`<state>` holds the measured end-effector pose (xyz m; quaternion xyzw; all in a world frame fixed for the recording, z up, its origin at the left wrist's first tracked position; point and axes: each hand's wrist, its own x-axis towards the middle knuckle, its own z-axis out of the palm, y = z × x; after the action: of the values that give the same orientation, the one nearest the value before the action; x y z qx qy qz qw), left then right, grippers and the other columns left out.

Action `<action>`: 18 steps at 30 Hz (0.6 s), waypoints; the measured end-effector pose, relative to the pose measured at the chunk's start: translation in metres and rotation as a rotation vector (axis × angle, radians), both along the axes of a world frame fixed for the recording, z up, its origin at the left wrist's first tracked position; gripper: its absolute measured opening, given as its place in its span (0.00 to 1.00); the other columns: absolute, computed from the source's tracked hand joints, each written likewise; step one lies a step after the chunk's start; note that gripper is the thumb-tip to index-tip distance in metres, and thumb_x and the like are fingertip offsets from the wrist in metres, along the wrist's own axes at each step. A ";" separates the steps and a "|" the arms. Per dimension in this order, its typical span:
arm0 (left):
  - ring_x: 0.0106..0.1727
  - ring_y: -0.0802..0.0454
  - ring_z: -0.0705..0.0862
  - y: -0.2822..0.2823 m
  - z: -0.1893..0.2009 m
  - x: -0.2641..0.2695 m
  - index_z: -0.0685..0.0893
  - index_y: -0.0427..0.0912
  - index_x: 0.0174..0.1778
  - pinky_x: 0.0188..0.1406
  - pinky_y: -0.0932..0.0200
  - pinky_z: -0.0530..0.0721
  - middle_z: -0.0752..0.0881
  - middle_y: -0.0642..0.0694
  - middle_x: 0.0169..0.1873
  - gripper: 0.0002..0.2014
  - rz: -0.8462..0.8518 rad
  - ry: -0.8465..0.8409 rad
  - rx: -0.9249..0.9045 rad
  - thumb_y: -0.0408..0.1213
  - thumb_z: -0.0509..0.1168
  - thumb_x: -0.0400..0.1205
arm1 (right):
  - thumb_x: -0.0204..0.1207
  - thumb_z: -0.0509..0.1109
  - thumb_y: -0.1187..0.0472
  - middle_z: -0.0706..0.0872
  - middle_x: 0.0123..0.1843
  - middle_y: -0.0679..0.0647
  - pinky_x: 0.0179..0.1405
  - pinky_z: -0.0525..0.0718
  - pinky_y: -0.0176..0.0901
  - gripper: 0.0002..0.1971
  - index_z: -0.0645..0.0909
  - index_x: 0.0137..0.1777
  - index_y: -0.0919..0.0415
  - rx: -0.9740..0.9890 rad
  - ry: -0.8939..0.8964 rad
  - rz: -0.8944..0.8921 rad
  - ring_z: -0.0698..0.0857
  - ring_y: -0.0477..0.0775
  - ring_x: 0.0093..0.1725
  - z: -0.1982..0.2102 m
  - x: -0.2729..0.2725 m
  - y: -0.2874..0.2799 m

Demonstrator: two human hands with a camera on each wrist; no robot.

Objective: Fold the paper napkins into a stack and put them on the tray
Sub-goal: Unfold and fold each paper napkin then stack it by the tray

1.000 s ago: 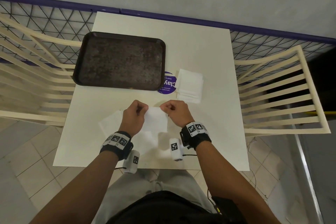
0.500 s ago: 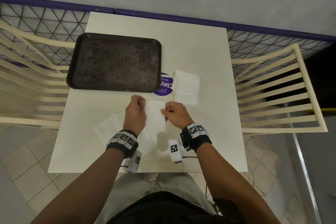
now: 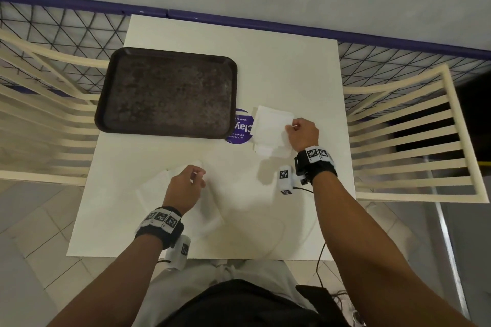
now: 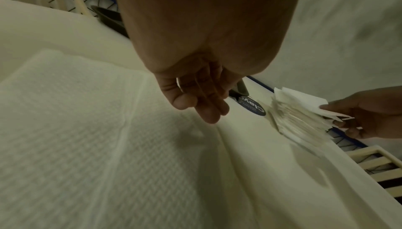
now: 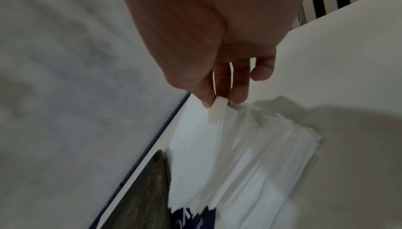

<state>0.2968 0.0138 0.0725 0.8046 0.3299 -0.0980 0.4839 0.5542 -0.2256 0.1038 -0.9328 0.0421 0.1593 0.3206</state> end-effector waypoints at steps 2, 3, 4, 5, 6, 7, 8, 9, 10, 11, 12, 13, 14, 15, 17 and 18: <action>0.39 0.46 0.91 0.002 0.000 -0.003 0.84 0.51 0.55 0.49 0.42 0.92 0.92 0.53 0.40 0.08 0.016 0.013 0.000 0.42 0.60 0.92 | 0.83 0.71 0.58 0.91 0.58 0.61 0.59 0.75 0.39 0.12 0.86 0.62 0.64 -0.016 0.001 -0.023 0.86 0.63 0.62 -0.002 0.004 -0.002; 0.40 0.46 0.91 0.003 0.000 -0.005 0.84 0.51 0.55 0.47 0.43 0.92 0.92 0.53 0.40 0.08 0.022 0.015 0.001 0.42 0.60 0.92 | 0.83 0.71 0.58 0.91 0.59 0.61 0.61 0.76 0.41 0.13 0.86 0.62 0.64 -0.022 0.003 -0.031 0.86 0.63 0.63 -0.003 0.004 -0.002; 0.41 0.45 0.91 0.003 0.001 -0.006 0.84 0.51 0.55 0.46 0.45 0.91 0.92 0.53 0.40 0.08 0.028 0.019 0.000 0.41 0.60 0.92 | 0.83 0.71 0.58 0.91 0.59 0.61 0.63 0.77 0.43 0.13 0.86 0.63 0.64 -0.027 0.007 -0.037 0.86 0.63 0.63 -0.005 0.004 -0.002; 0.41 0.45 0.91 0.004 0.001 -0.006 0.85 0.50 0.55 0.44 0.48 0.90 0.92 0.52 0.40 0.08 0.034 0.023 -0.002 0.41 0.59 0.92 | 0.83 0.71 0.57 0.91 0.60 0.61 0.63 0.77 0.43 0.14 0.85 0.63 0.64 -0.028 0.011 -0.041 0.86 0.63 0.64 -0.006 0.004 -0.003; 0.40 0.45 0.91 0.003 0.002 -0.005 0.85 0.49 0.56 0.42 0.50 0.89 0.92 0.52 0.40 0.08 0.042 0.025 -0.004 0.41 0.59 0.92 | 0.83 0.72 0.57 0.91 0.60 0.60 0.62 0.77 0.42 0.14 0.85 0.64 0.64 -0.023 0.018 -0.050 0.85 0.63 0.64 -0.007 0.003 -0.003; 0.39 0.45 0.91 0.002 0.003 -0.005 0.85 0.49 0.56 0.41 0.53 0.88 0.92 0.52 0.40 0.08 0.050 0.023 -0.005 0.41 0.60 0.92 | 0.82 0.72 0.56 0.90 0.59 0.59 0.60 0.76 0.41 0.15 0.84 0.64 0.63 -0.012 0.021 -0.063 0.85 0.62 0.65 -0.008 0.002 -0.003; 0.38 0.46 0.91 0.001 0.004 -0.004 0.85 0.48 0.56 0.40 0.54 0.87 0.92 0.52 0.40 0.08 0.055 0.019 -0.004 0.40 0.60 0.92 | 0.81 0.73 0.55 0.90 0.59 0.58 0.59 0.76 0.41 0.16 0.83 0.65 0.62 0.005 0.028 -0.082 0.84 0.61 0.65 -0.008 0.000 -0.002; 0.38 0.46 0.90 0.001 0.004 -0.003 0.85 0.48 0.56 0.39 0.55 0.86 0.92 0.52 0.39 0.08 0.056 0.015 -0.001 0.40 0.60 0.92 | 0.81 0.74 0.53 0.90 0.59 0.58 0.59 0.76 0.42 0.17 0.82 0.65 0.60 0.022 0.034 -0.104 0.83 0.60 0.66 -0.008 -0.002 -0.002; 0.37 0.46 0.90 0.001 0.004 -0.004 0.85 0.48 0.56 0.40 0.54 0.87 0.92 0.52 0.39 0.08 0.057 0.009 0.002 0.40 0.60 0.92 | 0.79 0.74 0.51 0.89 0.59 0.57 0.60 0.77 0.45 0.18 0.81 0.66 0.58 0.028 0.036 -0.129 0.82 0.60 0.67 -0.008 -0.004 -0.002; 0.38 0.46 0.90 0.002 0.002 -0.004 0.85 0.48 0.56 0.42 0.52 0.88 0.92 0.53 0.39 0.08 0.059 0.005 0.007 0.41 0.60 0.92 | 0.79 0.74 0.50 0.87 0.61 0.57 0.62 0.78 0.48 0.19 0.80 0.66 0.57 0.022 0.023 -0.153 0.82 0.60 0.66 -0.008 -0.007 -0.001; 0.38 0.46 0.90 0.004 0.000 -0.005 0.85 0.49 0.56 0.45 0.49 0.90 0.92 0.54 0.39 0.08 0.063 0.001 0.015 0.42 0.60 0.91 | 0.78 0.75 0.50 0.84 0.63 0.57 0.63 0.79 0.51 0.20 0.79 0.66 0.56 0.012 -0.002 -0.177 0.82 0.60 0.65 -0.006 -0.011 -0.001; 0.39 0.47 0.90 0.007 -0.002 -0.007 0.85 0.51 0.55 0.47 0.46 0.91 0.91 0.55 0.38 0.08 0.069 0.001 0.027 0.42 0.60 0.91 | 0.78 0.74 0.51 0.82 0.64 0.57 0.64 0.80 0.54 0.19 0.79 0.65 0.56 0.007 -0.042 -0.196 0.82 0.59 0.62 -0.004 -0.016 0.000; 0.39 0.47 0.90 0.009 -0.003 -0.009 0.85 0.52 0.55 0.48 0.44 0.91 0.91 0.56 0.38 0.08 0.076 0.003 0.043 0.43 0.61 0.91 | 0.78 0.74 0.53 0.81 0.63 0.57 0.64 0.81 0.56 0.17 0.79 0.64 0.56 0.015 -0.088 -0.206 0.82 0.58 0.59 -0.002 -0.022 0.002; 0.39 0.48 0.90 0.012 -0.004 -0.012 0.85 0.54 0.54 0.49 0.44 0.91 0.91 0.57 0.38 0.07 0.087 0.008 0.059 0.43 0.61 0.90 | 0.78 0.73 0.56 0.81 0.61 0.56 0.63 0.81 0.56 0.15 0.80 0.62 0.56 0.040 -0.131 -0.201 0.82 0.56 0.55 -0.001 -0.030 0.004; 0.42 0.49 0.90 0.017 -0.004 -0.018 0.85 0.54 0.53 0.50 0.44 0.90 0.91 0.56 0.40 0.07 0.112 0.019 0.090 0.43 0.62 0.90 | 0.77 0.72 0.62 0.83 0.54 0.55 0.58 0.83 0.51 0.09 0.81 0.56 0.55 0.115 -0.190 -0.152 0.82 0.52 0.48 0.001 -0.051 0.011; 0.45 0.49 0.90 0.020 -0.005 -0.021 0.85 0.54 0.53 0.50 0.45 0.90 0.91 0.55 0.41 0.06 0.122 0.023 0.108 0.42 0.62 0.89 | 0.76 0.72 0.64 0.84 0.50 0.54 0.54 0.84 0.49 0.07 0.82 0.53 0.55 0.149 -0.206 -0.114 0.82 0.51 0.45 0.001 -0.062 0.016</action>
<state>0.2756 0.0337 0.0676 0.8069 0.3884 -0.0596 0.4409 0.4918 -0.2094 0.1051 -0.9139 0.0498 0.0472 0.4002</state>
